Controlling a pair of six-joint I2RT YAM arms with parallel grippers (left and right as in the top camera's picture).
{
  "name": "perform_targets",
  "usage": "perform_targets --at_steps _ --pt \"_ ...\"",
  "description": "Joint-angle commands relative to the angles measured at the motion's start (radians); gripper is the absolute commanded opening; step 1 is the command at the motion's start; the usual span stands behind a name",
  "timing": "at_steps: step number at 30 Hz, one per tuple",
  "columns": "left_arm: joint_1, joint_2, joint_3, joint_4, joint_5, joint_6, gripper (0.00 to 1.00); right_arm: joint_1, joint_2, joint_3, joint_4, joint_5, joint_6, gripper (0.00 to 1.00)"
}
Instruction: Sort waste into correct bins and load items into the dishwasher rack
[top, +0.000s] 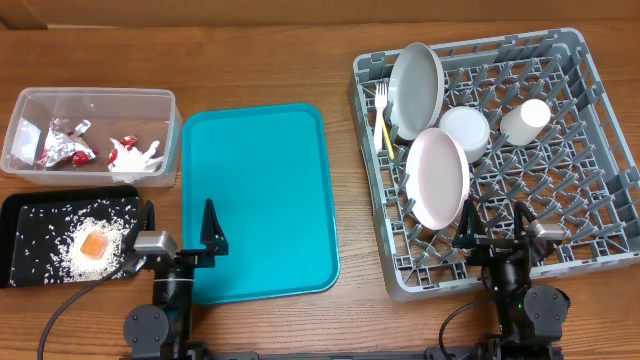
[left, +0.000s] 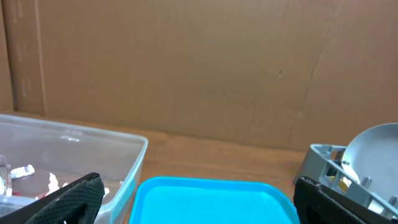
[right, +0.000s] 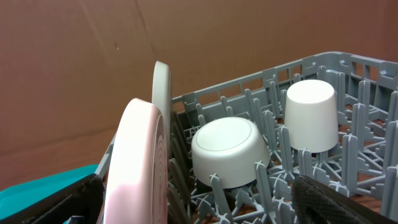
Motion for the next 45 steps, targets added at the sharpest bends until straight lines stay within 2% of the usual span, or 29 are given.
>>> perform_targets --at_steps 1,7,45 --pt "0.011 -0.017 -0.021 -0.022 0.010 -0.018 1.00 -0.006 -0.012 -0.010 0.004 0.012 -0.007 1.00" --pt "0.045 -0.017 -0.021 -0.193 -0.026 -0.006 1.00 -0.006 -0.012 -0.010 0.004 0.012 -0.007 1.00" --pt "0.045 -0.015 -0.021 -0.186 -0.037 -0.006 1.00 -0.006 -0.012 -0.010 0.004 0.012 -0.007 1.00"
